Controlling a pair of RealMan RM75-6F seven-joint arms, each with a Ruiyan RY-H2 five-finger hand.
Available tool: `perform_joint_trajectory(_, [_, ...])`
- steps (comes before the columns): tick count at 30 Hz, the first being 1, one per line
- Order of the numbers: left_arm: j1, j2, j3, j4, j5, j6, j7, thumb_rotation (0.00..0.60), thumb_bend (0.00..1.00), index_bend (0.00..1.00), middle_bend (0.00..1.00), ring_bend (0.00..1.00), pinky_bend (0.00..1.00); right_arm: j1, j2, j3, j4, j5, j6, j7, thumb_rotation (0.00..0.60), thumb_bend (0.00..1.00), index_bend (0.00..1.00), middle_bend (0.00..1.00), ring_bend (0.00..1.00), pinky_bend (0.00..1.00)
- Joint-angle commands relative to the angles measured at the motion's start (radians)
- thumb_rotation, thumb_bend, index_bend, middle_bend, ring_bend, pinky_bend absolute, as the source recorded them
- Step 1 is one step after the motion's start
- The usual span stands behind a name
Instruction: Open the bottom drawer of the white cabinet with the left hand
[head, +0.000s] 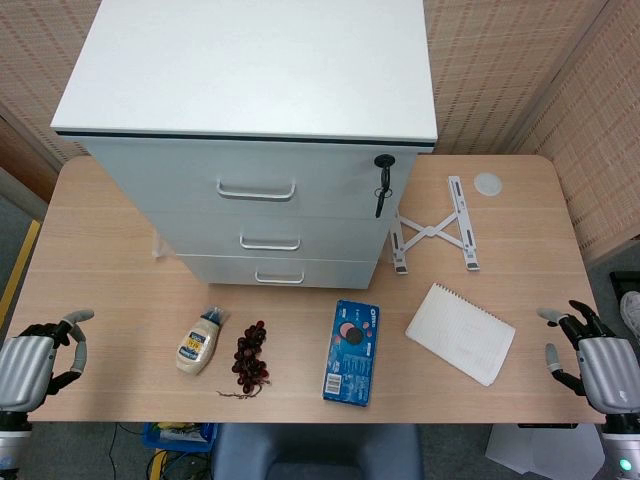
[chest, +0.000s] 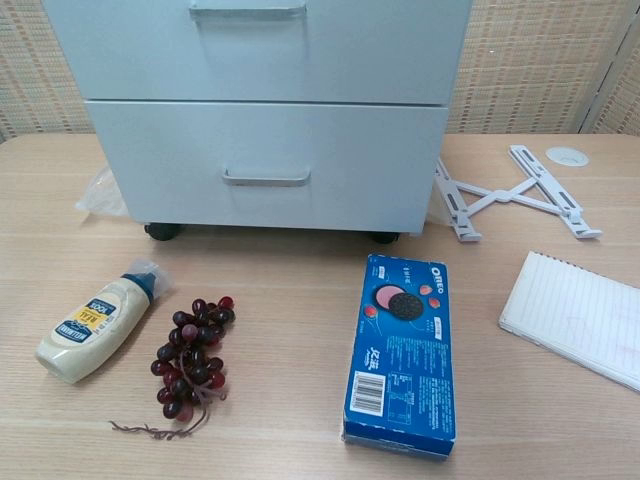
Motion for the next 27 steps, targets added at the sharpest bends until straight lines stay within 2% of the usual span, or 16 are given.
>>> perform_joint_trajectory(1, [-0.002, -0.001, 0.0, 0.002, 0.0, -0.004, 0.001, 0.6, 0.54, 0.28, 0.52, 0.51, 0.43, 0.0, 0.0, 0.0, 0.0, 0.001, -0.002, 0.0, 0.6, 0.47, 0.26, 0.36, 0.28, 0.39])
perform_joint_trajectory(13, [-0.017, 0.003, -0.003, 0.009, 0.02, -0.016, -0.02, 0.6, 0.54, 0.28, 0.52, 0.51, 0.43, -0.002, 0.005, 0.003, -0.009, -0.003, 0.009, -0.006, 0.6, 0.47, 0.26, 0.36, 0.28, 0.39])
perform_joint_trajectory(27, [-0.134, 0.02, -0.024, -0.011, 0.14, -0.105, -0.068, 0.6, 0.54, 0.28, 0.53, 0.54, 0.44, -0.005, 0.02, 0.013, -0.03, -0.015, 0.034, -0.02, 0.6, 0.46, 0.26, 0.36, 0.28, 0.39])
